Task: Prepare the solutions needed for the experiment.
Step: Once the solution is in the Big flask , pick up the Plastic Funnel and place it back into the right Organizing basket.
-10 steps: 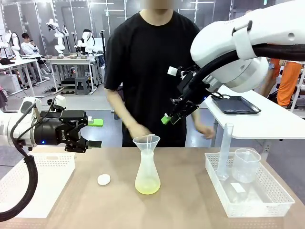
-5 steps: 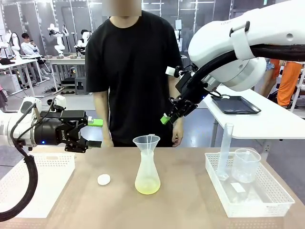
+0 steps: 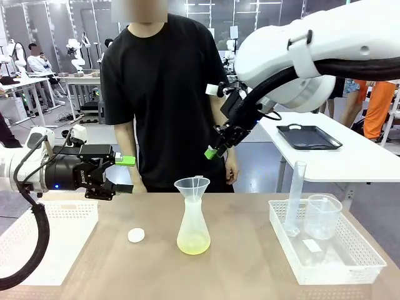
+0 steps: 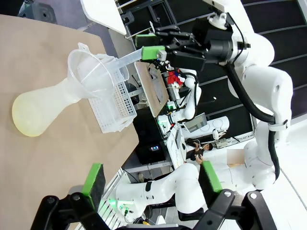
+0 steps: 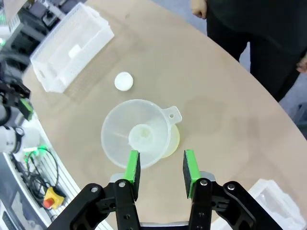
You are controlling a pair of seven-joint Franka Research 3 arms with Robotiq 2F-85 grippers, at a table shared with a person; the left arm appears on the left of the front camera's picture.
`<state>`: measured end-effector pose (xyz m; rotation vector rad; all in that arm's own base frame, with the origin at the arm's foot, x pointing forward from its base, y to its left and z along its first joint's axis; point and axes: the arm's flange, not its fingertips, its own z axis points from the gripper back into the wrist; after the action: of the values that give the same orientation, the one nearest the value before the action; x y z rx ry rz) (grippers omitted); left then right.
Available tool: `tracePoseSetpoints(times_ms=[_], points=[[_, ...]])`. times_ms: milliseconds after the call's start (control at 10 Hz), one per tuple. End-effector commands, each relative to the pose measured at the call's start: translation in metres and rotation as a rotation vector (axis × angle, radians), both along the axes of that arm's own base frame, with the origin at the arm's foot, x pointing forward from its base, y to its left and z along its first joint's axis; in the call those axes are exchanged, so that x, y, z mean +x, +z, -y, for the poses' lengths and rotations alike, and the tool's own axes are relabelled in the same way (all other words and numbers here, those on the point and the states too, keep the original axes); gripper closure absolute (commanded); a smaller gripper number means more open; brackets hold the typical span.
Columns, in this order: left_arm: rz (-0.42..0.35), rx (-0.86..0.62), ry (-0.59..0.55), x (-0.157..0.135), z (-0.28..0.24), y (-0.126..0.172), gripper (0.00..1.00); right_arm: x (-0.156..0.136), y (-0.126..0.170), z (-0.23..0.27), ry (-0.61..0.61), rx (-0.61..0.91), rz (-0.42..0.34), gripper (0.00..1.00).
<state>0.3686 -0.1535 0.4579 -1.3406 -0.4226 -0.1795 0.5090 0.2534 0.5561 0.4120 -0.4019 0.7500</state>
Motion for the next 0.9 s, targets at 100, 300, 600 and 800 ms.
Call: tracePoseSetpoints(times_ms=[100,300,600,800], points=[[-0.014,-0.028,0.007,-0.002,0.003,0.000,0.00,0.028,-0.006,-0.022,0.131,-0.088,-0.045,0.53],[-0.014,-0.028,0.007,-0.002,0.003,0.000,0.00,0.035,-0.010,-0.027,0.151,-0.144,-0.063,0.53],[-0.014,-0.028,0.007,-0.002,0.003,0.000,0.00,0.043,-0.016,-0.031,0.201,-0.194,-0.077,0.53],[-0.014,-0.028,0.007,-0.002,0.003,0.000,0.00,0.046,-0.018,-0.033,0.226,-0.207,-0.114,0.53]])
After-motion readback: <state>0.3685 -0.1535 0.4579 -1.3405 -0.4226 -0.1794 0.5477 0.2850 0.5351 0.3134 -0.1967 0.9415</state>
